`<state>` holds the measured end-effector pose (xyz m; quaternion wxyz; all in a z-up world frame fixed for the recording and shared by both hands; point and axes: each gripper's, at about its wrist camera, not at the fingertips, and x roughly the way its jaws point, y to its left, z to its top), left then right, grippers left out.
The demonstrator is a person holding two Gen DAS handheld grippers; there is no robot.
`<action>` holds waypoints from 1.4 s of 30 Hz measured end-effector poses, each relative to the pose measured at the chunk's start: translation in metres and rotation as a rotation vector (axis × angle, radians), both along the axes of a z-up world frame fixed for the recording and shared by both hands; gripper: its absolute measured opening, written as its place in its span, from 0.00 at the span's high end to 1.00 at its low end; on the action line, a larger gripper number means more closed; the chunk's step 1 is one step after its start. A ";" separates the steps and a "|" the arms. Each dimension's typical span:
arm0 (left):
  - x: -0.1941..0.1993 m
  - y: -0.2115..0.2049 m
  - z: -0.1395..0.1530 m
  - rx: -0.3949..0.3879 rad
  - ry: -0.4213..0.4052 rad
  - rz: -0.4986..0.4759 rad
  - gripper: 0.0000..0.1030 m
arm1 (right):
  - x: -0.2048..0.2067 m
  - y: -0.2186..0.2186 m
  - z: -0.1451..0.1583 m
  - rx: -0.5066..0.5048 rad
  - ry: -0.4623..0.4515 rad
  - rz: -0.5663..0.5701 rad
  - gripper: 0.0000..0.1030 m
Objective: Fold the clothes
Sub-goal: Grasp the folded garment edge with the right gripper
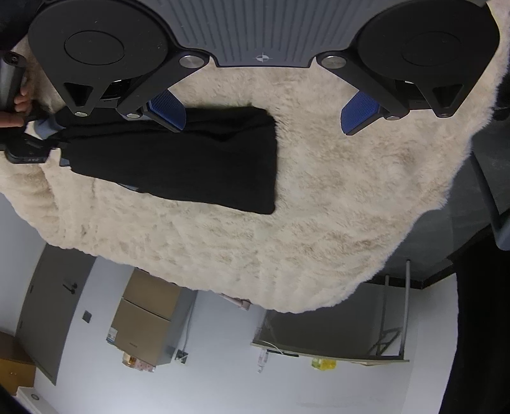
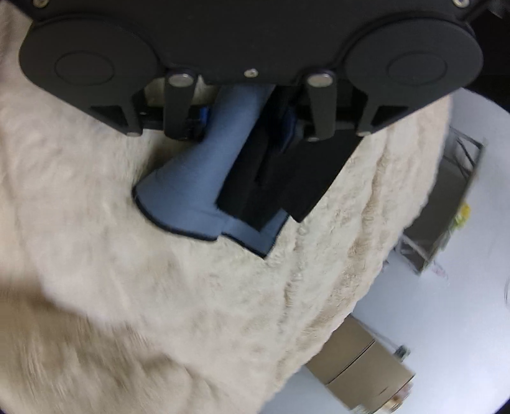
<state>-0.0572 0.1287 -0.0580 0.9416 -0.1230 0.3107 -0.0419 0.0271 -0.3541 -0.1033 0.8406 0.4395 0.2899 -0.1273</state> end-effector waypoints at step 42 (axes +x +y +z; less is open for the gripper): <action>0.115 -0.147 0.037 -0.104 -0.152 -0.440 0.32 | 0.000 -0.011 0.001 0.137 -0.178 0.002 0.87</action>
